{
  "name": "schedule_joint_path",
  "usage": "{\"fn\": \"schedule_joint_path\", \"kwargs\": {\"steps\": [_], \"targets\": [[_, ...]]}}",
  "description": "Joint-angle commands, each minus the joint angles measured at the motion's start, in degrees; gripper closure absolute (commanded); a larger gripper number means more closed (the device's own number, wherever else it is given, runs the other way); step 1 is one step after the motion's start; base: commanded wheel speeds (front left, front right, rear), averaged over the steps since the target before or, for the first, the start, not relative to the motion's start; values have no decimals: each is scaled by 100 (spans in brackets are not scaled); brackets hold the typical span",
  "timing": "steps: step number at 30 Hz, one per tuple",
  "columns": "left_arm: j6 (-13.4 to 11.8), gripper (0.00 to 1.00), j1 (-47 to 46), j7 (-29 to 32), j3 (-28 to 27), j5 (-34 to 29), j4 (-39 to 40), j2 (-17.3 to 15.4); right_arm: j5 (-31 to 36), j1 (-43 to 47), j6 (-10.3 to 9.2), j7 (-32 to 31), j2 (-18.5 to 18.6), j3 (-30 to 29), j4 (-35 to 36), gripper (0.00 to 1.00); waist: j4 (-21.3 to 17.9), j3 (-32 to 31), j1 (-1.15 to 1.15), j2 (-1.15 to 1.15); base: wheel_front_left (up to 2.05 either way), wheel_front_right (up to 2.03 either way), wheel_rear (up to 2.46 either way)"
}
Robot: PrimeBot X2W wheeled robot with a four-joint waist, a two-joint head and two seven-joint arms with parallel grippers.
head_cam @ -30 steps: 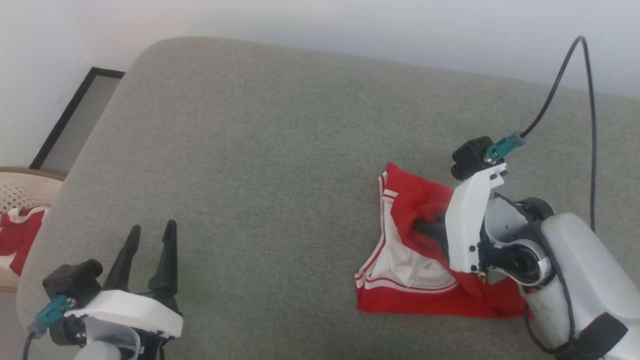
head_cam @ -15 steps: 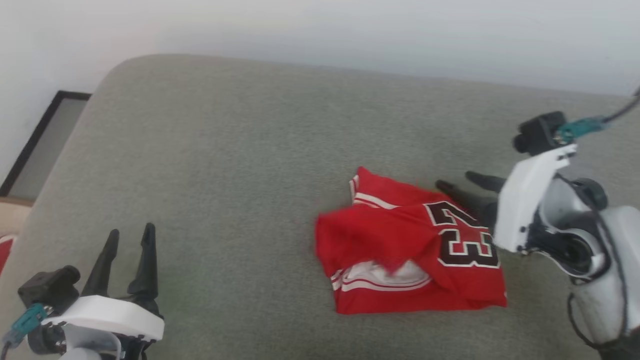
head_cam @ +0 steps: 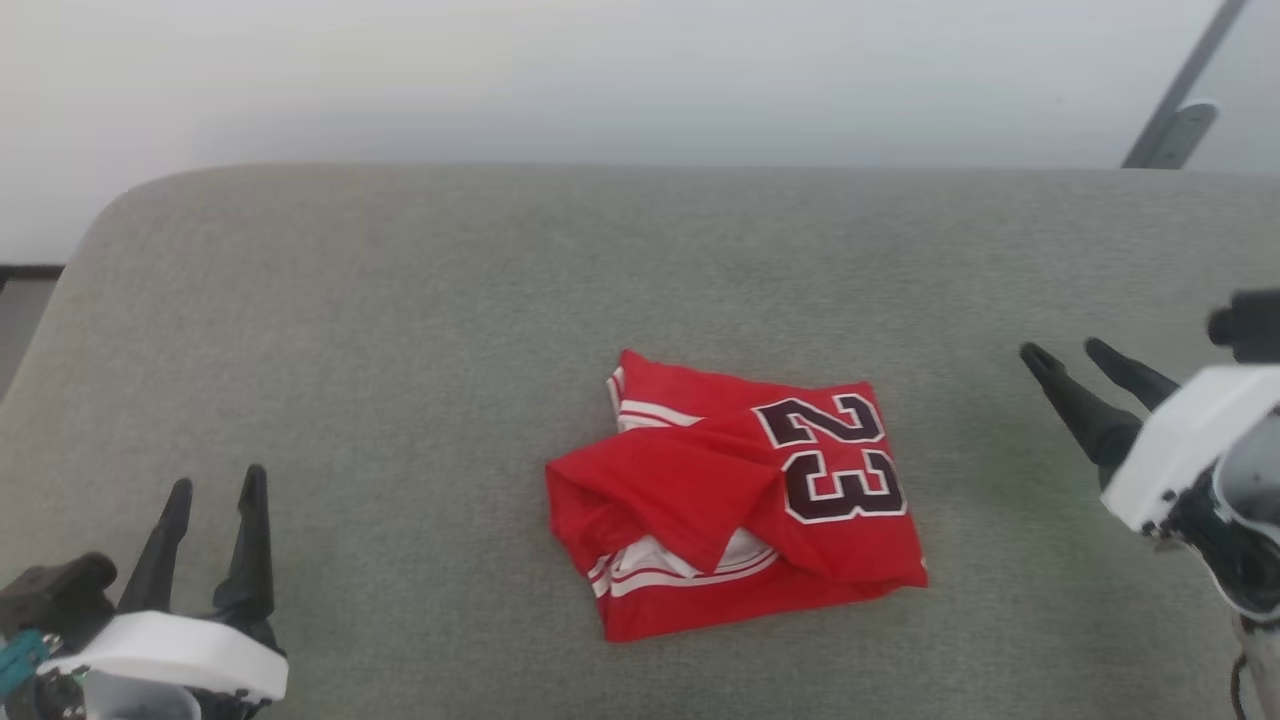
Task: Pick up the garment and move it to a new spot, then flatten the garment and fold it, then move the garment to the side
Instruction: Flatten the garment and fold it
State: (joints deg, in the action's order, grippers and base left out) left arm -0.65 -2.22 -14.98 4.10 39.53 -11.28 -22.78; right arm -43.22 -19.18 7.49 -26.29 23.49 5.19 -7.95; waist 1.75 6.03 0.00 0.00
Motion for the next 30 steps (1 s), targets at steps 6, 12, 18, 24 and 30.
{"fn": "schedule_joint_path", "kwargs": {"steps": [6, 12, 18, 24, 30], "targets": [[34, 0, 237, -23, -127, -5, -29, -81, 167, 393, -1, 850, 80, -206, -179, 0, -322, -230, 0, 0, 0, 0, 0], [80, 0, 400, -23, -180, -45, -42, -148, 328, 682, -1, 1602, 145, -146, -369, 0, -451, -397, 0, 0, 0, 0, 0], [130, 0, 579, -24, -268, -87, -78, -173, 440, 1001, -2, 2263, 157, -65, -652, 0, -468, -569, 0, 0, 0, 0, 0], [178, 0, 668, -24, -301, -223, -131, -149, 512, 1136, -2, 2508, 138, 7, -819, 0, -450, -655, 0, 0, 0, 0, 0], [204, 0, 663, -24, -330, -344, -216, -132, 502, 1213, -2, 2665, 82, 64, -868, 0, -405, -721, 0, 0, 0, 0, 0]]}}
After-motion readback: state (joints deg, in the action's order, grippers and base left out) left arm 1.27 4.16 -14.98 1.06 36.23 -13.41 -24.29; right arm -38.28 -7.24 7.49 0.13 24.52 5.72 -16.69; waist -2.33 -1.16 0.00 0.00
